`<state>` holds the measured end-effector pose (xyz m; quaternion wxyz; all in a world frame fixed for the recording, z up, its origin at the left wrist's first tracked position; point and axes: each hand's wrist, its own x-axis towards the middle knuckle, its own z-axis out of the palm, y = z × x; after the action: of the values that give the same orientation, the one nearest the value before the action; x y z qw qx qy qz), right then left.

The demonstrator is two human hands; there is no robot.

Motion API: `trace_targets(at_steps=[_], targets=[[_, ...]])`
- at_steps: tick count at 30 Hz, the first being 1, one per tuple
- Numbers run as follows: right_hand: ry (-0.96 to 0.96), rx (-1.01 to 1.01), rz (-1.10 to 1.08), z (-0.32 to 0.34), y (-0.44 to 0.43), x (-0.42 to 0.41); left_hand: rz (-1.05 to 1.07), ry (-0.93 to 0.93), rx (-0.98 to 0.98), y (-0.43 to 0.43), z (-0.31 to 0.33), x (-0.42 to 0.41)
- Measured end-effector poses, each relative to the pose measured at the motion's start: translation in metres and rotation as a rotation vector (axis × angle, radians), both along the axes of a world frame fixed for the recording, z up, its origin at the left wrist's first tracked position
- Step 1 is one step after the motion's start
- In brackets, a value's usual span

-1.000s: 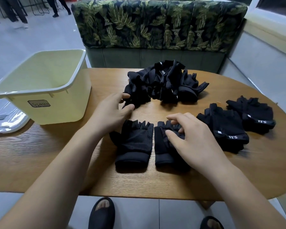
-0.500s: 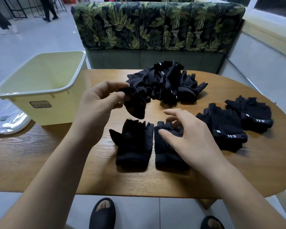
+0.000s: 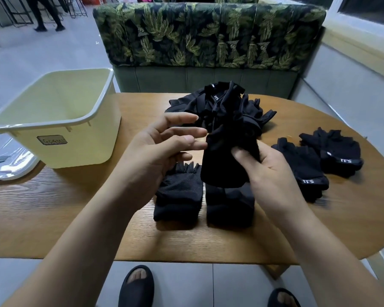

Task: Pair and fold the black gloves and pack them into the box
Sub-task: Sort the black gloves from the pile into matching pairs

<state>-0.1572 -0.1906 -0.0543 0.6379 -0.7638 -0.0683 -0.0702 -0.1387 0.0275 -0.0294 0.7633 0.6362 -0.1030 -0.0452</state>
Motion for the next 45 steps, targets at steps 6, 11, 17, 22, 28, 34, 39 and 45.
trace_targets(at_steps=[6,11,17,22,28,34,39,45], targets=[[0.219,0.495,0.087,0.019,-0.007,-0.004,0.08,0.048,0.244,-0.001,-0.009,0.002],[0.317,0.419,0.175,0.021,-0.017,-0.004,-0.136,0.138,0.215,-0.016,-0.018,-0.004],[0.312,0.316,0.228,0.021,-0.018,-0.006,-0.196,0.135,0.078,-0.019,-0.021,-0.004],[0.148,0.058,-0.021,0.012,-0.025,0.002,-0.144,0.146,0.105,-0.015,-0.02,-0.002],[0.031,0.082,-0.04,0.01,-0.025,0.0,-0.035,0.054,0.29,-0.022,-0.02,-0.005],[-0.016,0.086,-0.016,0.008,-0.02,-0.003,0.07,0.003,0.374,-0.031,-0.027,-0.008],[0.013,0.128,-0.016,0.009,-0.023,-0.002,0.155,0.044,0.278,-0.027,-0.022,-0.004],[0.087,0.203,-0.026,0.008,-0.019,-0.002,0.241,0.114,0.105,-0.017,-0.021,0.001]])
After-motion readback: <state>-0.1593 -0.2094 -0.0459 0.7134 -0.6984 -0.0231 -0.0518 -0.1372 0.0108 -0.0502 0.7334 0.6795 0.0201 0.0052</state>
